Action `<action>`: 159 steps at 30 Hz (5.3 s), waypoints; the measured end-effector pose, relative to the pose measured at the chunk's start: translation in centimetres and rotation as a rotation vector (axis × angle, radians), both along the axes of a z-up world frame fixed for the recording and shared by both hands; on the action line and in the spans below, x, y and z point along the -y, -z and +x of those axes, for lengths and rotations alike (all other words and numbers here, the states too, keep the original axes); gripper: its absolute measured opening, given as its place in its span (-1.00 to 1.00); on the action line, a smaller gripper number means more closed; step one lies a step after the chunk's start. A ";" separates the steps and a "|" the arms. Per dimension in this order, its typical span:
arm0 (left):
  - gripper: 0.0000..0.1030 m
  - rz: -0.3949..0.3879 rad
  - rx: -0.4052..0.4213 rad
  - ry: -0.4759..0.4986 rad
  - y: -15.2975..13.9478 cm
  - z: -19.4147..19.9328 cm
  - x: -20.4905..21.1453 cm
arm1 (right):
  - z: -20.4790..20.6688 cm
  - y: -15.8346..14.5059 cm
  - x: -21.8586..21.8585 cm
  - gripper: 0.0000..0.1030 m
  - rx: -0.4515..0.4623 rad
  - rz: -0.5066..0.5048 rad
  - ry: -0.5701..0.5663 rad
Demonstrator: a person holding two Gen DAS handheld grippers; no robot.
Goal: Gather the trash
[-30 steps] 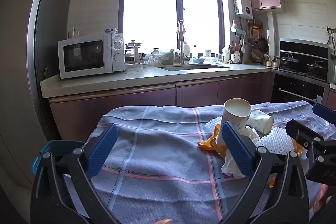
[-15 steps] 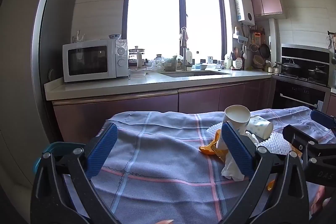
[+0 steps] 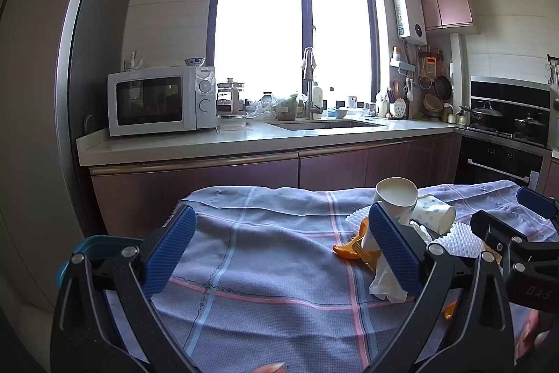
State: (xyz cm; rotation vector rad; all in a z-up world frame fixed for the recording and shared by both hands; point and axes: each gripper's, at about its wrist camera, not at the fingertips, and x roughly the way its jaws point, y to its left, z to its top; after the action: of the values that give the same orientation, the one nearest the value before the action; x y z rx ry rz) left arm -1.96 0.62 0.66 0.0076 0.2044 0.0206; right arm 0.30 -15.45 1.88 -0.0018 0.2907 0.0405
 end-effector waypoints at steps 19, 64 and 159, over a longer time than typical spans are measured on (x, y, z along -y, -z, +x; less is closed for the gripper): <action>0.89 -0.002 -0.002 0.001 0.0 0.0 -0.1 | 0.1 0.1 0.2 0.87 -0.003 0.005 0.003; 0.89 0.004 -0.051 0.039 0.7 1.1 0.6 | 0.7 0.9 1.6 0.87 -0.055 0.047 -0.018; -0.77 -0.218 -0.570 -0.242 10.0 10.7 -38.6 | 19.2 5.0 -35.5 -0.84 -0.584 0.098 -0.840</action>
State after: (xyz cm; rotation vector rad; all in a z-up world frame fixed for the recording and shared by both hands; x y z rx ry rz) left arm 8.72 39.23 -9.37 -0.2310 0.7756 0.2389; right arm 19.49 20.05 -3.13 -0.0146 0.8561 0.9009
